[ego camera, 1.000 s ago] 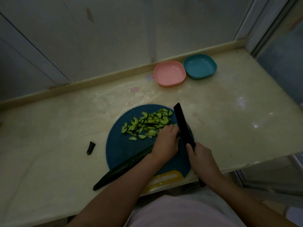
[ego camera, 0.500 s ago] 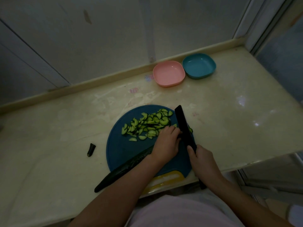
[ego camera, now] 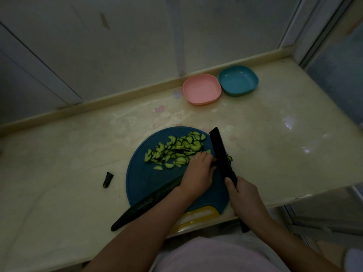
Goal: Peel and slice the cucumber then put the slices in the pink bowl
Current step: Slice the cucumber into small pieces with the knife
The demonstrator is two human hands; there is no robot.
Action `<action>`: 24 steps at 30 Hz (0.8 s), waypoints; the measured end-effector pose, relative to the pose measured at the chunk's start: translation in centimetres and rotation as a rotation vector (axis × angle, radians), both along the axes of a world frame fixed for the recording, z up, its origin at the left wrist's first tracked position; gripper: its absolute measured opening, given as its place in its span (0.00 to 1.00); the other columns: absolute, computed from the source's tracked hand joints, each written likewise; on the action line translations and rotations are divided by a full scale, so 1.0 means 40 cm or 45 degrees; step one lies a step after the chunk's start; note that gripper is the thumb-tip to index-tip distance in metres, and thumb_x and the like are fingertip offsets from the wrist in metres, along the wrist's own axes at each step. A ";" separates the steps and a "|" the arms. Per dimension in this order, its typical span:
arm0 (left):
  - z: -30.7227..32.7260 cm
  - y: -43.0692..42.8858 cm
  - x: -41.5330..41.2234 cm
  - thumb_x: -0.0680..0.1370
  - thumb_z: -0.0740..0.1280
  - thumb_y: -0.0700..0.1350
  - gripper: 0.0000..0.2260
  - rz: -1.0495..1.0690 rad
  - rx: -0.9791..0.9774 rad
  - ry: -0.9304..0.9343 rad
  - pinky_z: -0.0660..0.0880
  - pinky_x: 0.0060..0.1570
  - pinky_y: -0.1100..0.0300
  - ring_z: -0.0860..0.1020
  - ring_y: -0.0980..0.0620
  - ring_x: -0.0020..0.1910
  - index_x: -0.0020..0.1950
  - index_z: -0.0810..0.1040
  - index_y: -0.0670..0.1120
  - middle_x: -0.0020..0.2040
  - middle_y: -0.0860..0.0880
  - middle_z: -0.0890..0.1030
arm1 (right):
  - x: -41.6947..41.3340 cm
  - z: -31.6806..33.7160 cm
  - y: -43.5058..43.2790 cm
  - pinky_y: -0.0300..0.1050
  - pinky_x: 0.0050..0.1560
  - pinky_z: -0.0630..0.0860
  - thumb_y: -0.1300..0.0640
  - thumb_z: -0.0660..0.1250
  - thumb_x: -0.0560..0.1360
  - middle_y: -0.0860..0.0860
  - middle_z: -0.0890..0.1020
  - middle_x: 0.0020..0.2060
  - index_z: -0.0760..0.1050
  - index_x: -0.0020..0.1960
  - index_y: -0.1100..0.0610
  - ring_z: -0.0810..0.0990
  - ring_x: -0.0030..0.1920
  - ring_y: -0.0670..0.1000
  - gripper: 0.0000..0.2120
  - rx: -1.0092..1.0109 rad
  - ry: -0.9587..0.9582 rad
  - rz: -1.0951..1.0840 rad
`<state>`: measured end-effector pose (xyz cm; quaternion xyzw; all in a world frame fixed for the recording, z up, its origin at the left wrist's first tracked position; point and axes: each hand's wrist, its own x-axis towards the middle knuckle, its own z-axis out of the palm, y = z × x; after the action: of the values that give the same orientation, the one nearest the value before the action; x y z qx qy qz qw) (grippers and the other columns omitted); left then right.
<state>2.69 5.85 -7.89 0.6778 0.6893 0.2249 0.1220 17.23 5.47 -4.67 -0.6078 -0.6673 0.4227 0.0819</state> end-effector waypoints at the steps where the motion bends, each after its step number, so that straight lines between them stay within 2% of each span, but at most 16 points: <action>1: 0.001 0.000 0.000 0.74 0.67 0.38 0.04 0.004 -0.002 -0.005 0.68 0.44 0.54 0.73 0.44 0.45 0.47 0.75 0.40 0.43 0.42 0.75 | -0.001 0.000 -0.001 0.37 0.27 0.62 0.50 0.54 0.81 0.51 0.73 0.31 0.67 0.36 0.57 0.71 0.30 0.47 0.17 0.003 0.000 0.001; 5: 0.001 -0.001 0.001 0.73 0.68 0.37 0.04 0.007 0.002 -0.011 0.67 0.43 0.56 0.73 0.44 0.44 0.47 0.75 0.40 0.43 0.42 0.75 | -0.003 0.000 -0.005 0.42 0.29 0.63 0.50 0.54 0.81 0.51 0.73 0.31 0.67 0.37 0.56 0.72 0.31 0.48 0.16 0.019 0.013 -0.002; 8: -0.001 -0.001 0.001 0.73 0.68 0.37 0.04 -0.003 0.004 -0.015 0.70 0.44 0.53 0.73 0.44 0.44 0.47 0.76 0.40 0.43 0.42 0.75 | -0.002 -0.004 -0.007 0.36 0.27 0.62 0.50 0.54 0.81 0.50 0.72 0.31 0.66 0.37 0.56 0.70 0.31 0.45 0.16 0.036 -0.001 0.002; 11: -0.002 -0.001 0.002 0.73 0.68 0.37 0.04 -0.004 0.000 -0.017 0.70 0.43 0.53 0.74 0.44 0.44 0.47 0.76 0.40 0.43 0.42 0.75 | -0.010 -0.014 -0.004 0.36 0.27 0.61 0.51 0.54 0.81 0.50 0.72 0.31 0.67 0.38 0.58 0.70 0.30 0.46 0.16 0.039 -0.015 0.012; 15: 0.001 -0.002 -0.001 0.72 0.69 0.37 0.06 0.001 -0.005 -0.020 0.64 0.44 0.61 0.74 0.44 0.43 0.48 0.77 0.39 0.43 0.42 0.76 | -0.027 -0.023 -0.003 0.43 0.32 0.66 0.51 0.53 0.81 0.53 0.74 0.33 0.69 0.40 0.60 0.73 0.34 0.50 0.16 0.035 -0.007 -0.006; 19: 0.003 -0.003 -0.021 0.73 0.68 0.37 0.09 -0.073 -0.015 -0.045 0.64 0.46 0.63 0.74 0.44 0.47 0.52 0.77 0.38 0.46 0.41 0.77 | -0.025 -0.024 -0.003 0.43 0.33 0.65 0.51 0.53 0.81 0.51 0.73 0.33 0.69 0.39 0.60 0.72 0.34 0.49 0.17 0.013 0.001 -0.031; 22: 0.006 -0.003 -0.020 0.75 0.67 0.38 0.09 -0.121 -0.033 -0.038 0.69 0.47 0.56 0.74 0.44 0.49 0.54 0.77 0.38 0.47 0.41 0.77 | -0.019 -0.018 -0.002 0.35 0.26 0.59 0.51 0.53 0.81 0.49 0.71 0.31 0.64 0.34 0.55 0.69 0.31 0.43 0.18 0.017 -0.019 -0.018; 24: 0.005 -0.003 -0.014 0.74 0.67 0.38 0.09 -0.120 -0.028 -0.033 0.71 0.46 0.53 0.73 0.43 0.48 0.53 0.77 0.38 0.47 0.41 0.77 | -0.013 -0.014 -0.001 0.36 0.26 0.60 0.51 0.54 0.81 0.48 0.70 0.30 0.62 0.33 0.53 0.67 0.30 0.42 0.18 0.019 -0.029 -0.017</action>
<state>2.13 5.73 -7.68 0.7051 0.6575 0.2202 0.1487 16.70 5.42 -5.25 -0.6165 -0.6671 0.4102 0.0817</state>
